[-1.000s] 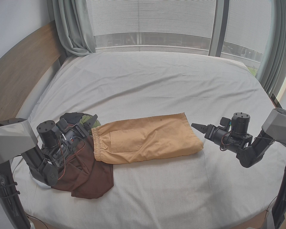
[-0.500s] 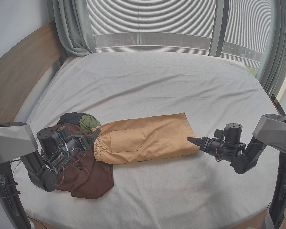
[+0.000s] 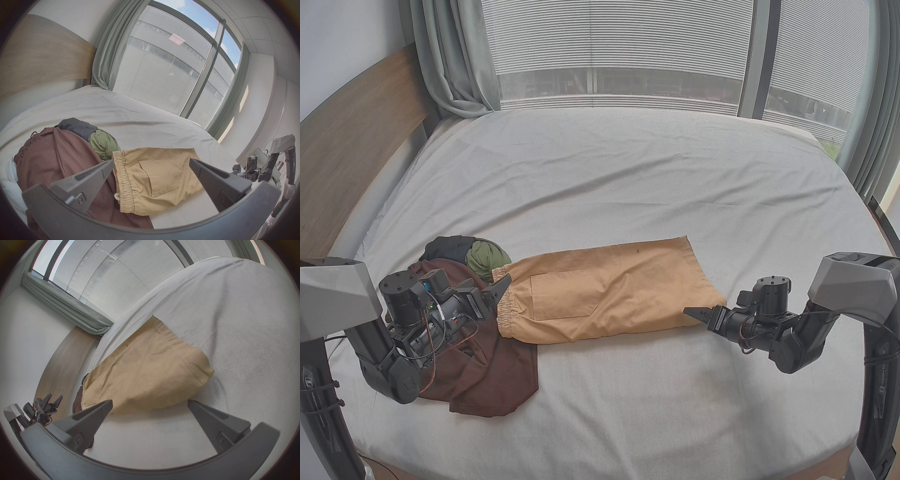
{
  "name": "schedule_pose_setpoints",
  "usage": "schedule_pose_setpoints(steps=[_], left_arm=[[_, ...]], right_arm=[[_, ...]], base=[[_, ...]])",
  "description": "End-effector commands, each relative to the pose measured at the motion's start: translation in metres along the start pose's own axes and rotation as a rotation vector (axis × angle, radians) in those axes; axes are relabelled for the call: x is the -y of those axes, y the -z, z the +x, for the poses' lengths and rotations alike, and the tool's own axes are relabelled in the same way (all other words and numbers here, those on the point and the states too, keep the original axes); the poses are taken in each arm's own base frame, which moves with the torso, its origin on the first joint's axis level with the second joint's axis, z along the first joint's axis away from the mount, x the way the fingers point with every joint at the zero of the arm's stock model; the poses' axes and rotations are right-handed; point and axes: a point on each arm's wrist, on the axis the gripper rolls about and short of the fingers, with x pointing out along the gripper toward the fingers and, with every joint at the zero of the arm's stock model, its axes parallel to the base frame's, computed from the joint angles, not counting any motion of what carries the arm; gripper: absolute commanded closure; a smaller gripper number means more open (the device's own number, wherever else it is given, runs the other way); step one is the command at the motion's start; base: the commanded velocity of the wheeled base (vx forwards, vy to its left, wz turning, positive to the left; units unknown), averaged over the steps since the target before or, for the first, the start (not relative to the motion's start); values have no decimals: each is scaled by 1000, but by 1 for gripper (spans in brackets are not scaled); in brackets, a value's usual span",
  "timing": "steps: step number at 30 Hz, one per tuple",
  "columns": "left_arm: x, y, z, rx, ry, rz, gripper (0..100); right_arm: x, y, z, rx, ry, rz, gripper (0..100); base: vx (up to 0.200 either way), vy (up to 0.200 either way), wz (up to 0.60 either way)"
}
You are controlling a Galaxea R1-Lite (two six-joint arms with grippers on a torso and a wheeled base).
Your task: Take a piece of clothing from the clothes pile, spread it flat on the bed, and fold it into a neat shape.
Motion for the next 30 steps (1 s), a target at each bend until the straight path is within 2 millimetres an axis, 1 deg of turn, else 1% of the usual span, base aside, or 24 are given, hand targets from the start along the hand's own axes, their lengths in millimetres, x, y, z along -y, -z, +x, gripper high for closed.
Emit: schedule_pose_setpoints(steps=[1, 8, 10, 14, 15, 18, 20, 22, 24, 25, 27, 28, 30], left_arm=[[-1, 1, 0, -2, -1, -2, 0], [-1, 1, 0, -5, -2, -6, 0], [-2, 2, 0, -5, -6, -7, 0], [-4, 1, 0, -4, -10, -6, 0], [-5, 2, 1, -5, -10, -5, 0], [-5, 2, 1, -8, -13, -4, 0], [-5, 3, 1, -9, -13, -4, 0], [-5, 3, 1, -8, -13, -4, 0], [-5, 3, 1, -9, -12, -4, 0], [-5, 3, 2, -8, -13, -4, 0], [-6, 3, 2, -9, -13, -4, 0], [-6, 4, 2, -12, -13, -4, 0], [-6, 4, 2, -9, -13, -6, 0]], right_arm=[[12, 10, 15, -19, 11, 22, 0], [11, 9, 29, -10, -2, 75, 0], [11, 9, 30, -8, -4, 74, 0], [11, 11, 38, -2, -17, 73, 0], [11, 10, 44, 10, -19, 77, 0], [8, 10, 50, 32, -18, 94, 0], [0, 5, 56, 60, -43, 137, 0], [-1, 3, 59, 73, -55, 151, 0], [1, 4, 61, 73, -55, 157, 0], [3, 6, 68, 81, -62, 162, 0], [6, 7, 72, 91, -66, 159, 0], [7, 12, 75, 89, -65, 158, 0], [7, 16, 76, 84, -65, 157, 0]], base=[[0, 0, 0], [0, 0, 0], [0, 0, 0], [0, 0, 0], [0, 0, 0], [0, 0, 0], [0, 0, 0], [0, 0, 0], [0, 0, 0], [0, 0, 0], [0, 0, 0], [0, 0, 0], [0, 0, 0]])
